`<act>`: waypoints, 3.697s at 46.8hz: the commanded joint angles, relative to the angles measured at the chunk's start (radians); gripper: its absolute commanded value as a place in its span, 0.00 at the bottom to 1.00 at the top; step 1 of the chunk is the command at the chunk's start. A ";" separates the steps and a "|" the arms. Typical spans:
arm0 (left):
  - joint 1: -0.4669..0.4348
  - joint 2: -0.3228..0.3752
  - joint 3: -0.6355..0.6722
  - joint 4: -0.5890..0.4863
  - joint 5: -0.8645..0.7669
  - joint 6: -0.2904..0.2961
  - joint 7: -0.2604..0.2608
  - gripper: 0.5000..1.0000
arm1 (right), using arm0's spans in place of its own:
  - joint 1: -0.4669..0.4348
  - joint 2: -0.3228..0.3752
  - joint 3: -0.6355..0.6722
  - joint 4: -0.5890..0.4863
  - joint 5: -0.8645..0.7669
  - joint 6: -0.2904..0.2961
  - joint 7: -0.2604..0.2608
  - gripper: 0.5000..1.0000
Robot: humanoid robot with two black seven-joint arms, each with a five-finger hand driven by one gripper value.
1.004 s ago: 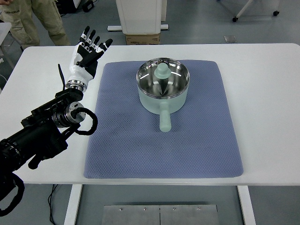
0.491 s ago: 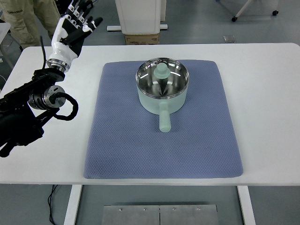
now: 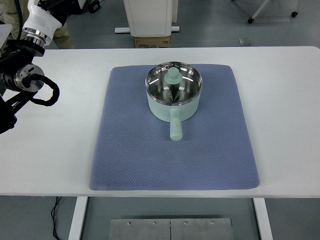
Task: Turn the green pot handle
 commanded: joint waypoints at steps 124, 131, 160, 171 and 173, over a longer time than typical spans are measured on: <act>-0.500 -0.162 0.546 -0.249 1.451 -0.394 0.000 1.00 | 0.000 0.000 0.000 -0.001 0.000 0.000 0.000 1.00; -0.507 -0.185 0.548 -0.217 1.509 -0.428 0.000 1.00 | 0.000 0.000 0.000 0.001 0.000 0.000 0.000 1.00; -0.515 -0.282 0.640 -0.172 1.554 -0.428 0.000 1.00 | 0.000 0.000 0.000 0.001 0.000 0.000 0.000 1.00; -0.515 -0.306 0.663 -0.166 1.558 -0.426 0.000 1.00 | -0.001 0.000 0.000 0.001 0.000 0.000 0.000 1.00; -0.515 -0.309 0.674 -0.165 1.561 -0.426 0.000 1.00 | 0.000 0.000 0.000 0.001 0.000 0.000 0.000 1.00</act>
